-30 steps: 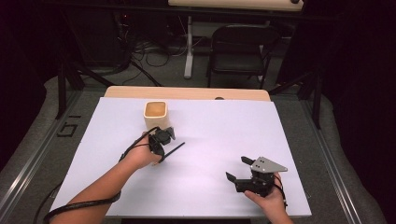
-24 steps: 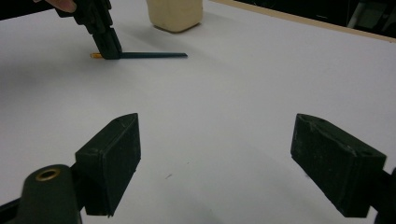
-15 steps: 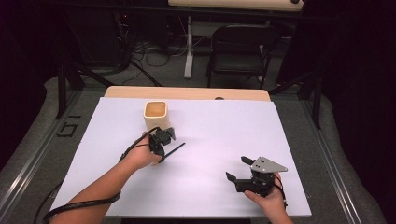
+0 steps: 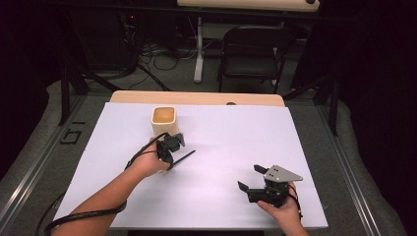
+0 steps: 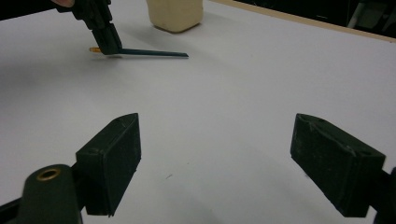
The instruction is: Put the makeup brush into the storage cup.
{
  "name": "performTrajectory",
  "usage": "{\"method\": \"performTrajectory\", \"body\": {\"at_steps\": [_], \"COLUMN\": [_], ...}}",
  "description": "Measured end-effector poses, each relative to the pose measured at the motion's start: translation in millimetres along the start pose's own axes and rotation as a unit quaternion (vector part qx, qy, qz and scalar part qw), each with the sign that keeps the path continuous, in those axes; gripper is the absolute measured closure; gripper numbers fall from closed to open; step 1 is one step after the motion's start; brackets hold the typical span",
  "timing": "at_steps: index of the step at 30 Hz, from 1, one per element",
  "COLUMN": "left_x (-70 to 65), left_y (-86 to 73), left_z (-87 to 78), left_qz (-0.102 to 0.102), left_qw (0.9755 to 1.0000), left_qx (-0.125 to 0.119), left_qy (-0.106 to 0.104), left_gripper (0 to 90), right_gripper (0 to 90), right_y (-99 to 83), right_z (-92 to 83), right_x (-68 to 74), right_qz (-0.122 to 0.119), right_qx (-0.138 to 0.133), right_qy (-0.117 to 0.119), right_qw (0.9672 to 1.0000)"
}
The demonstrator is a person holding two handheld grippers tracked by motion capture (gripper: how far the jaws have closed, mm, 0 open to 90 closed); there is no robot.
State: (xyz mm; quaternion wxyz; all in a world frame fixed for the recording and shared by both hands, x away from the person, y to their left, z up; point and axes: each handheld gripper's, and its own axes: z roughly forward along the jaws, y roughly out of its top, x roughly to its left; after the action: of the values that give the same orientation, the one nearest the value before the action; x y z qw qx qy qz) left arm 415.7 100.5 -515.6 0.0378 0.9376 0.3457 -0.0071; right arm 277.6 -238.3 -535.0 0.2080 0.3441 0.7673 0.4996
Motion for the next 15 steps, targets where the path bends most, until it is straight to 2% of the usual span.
{"method": "performTrajectory", "body": {"at_steps": [15], "left_x": [-1.1], "left_y": [-9.8], "left_z": [-41.3], "left_qz": [0.013], "left_qw": [0.9994], "left_qx": [-0.031], "left_qy": [0.003], "left_gripper": [83.6], "right_gripper": [16.2], "right_y": [-1.4], "right_z": [3.0], "right_x": [1.2], "right_qz": [-0.005], "right_qx": [0.016], "right_qy": [0.0], "right_qw": [0.9999]}}
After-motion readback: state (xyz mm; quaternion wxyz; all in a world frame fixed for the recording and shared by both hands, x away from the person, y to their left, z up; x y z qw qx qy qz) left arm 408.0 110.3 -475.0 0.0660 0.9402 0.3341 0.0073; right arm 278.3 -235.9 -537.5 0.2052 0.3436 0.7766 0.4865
